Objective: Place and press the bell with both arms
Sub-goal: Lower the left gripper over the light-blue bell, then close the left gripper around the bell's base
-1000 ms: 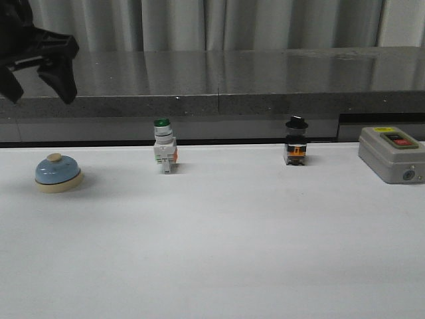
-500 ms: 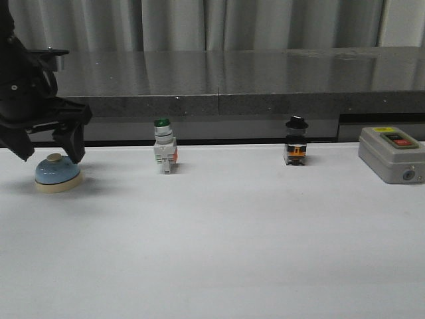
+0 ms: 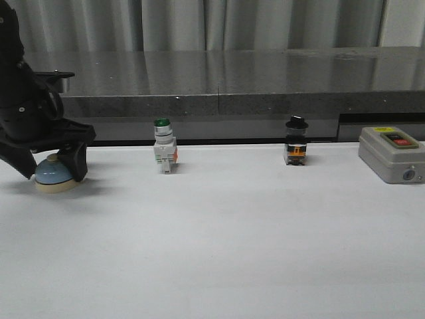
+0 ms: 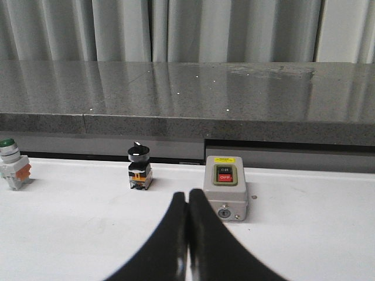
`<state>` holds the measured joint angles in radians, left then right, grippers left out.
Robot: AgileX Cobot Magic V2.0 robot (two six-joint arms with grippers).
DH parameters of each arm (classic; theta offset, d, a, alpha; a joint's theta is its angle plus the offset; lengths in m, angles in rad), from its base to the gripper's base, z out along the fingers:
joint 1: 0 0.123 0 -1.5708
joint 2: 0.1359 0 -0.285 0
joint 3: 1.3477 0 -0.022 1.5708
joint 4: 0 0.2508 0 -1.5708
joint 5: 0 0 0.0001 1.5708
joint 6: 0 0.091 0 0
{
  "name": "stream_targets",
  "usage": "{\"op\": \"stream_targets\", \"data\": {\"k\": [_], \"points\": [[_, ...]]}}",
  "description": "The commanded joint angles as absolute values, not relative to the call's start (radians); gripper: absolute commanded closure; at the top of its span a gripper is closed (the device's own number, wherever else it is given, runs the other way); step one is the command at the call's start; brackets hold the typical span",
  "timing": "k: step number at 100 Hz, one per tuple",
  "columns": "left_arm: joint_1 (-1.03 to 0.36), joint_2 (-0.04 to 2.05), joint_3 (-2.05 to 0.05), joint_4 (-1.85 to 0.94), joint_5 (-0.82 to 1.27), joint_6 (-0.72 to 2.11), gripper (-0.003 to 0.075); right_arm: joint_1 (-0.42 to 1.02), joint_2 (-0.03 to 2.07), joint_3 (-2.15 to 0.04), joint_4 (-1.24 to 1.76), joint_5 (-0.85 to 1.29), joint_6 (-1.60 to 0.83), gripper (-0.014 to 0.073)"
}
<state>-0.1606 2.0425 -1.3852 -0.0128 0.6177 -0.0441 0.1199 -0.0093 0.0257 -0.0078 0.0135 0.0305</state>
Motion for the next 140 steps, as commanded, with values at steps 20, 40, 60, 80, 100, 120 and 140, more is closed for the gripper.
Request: {"op": "stream_targets", "data": {"k": [20, 40, 60, 80, 100, 120, 140], "points": [[-0.166, 1.996, -1.416, -0.015, 0.582, -0.043, 0.0153, 0.114, -0.029, 0.012, -0.011, -0.069, 0.029, 0.0663], [-0.166, 1.996, -1.416, -0.015, 0.577, -0.043, 0.0153, 0.114, -0.029, 0.012, -0.011, -0.069, 0.029, 0.0663], [-0.166, 2.010, -1.416, -0.015, 0.582, -0.043, 0.0154, 0.114, -0.029, 0.012, -0.011, -0.069, 0.029, 0.0663], [-0.166, 2.025, -1.416, -0.015, 0.611, -0.043, 0.0207, 0.114, -0.029, 0.012, -0.011, -0.069, 0.029, 0.0663], [-0.166, 2.026, -1.416, -0.015, 0.615, -0.043, 0.0427, 0.114, -0.029, 0.012, -0.011, -0.069, 0.029, 0.0663], [-0.166, 2.011, -1.416, -0.015, 0.647, -0.043, 0.0500, 0.114, -0.029, 0.012, -0.011, -0.069, 0.029, 0.0663], [-0.185, 1.928, -1.416, -0.015, 0.688, -0.034, 0.0501, 0.114, -0.029, 0.012, -0.011, -0.069, 0.029, 0.0663]]}}
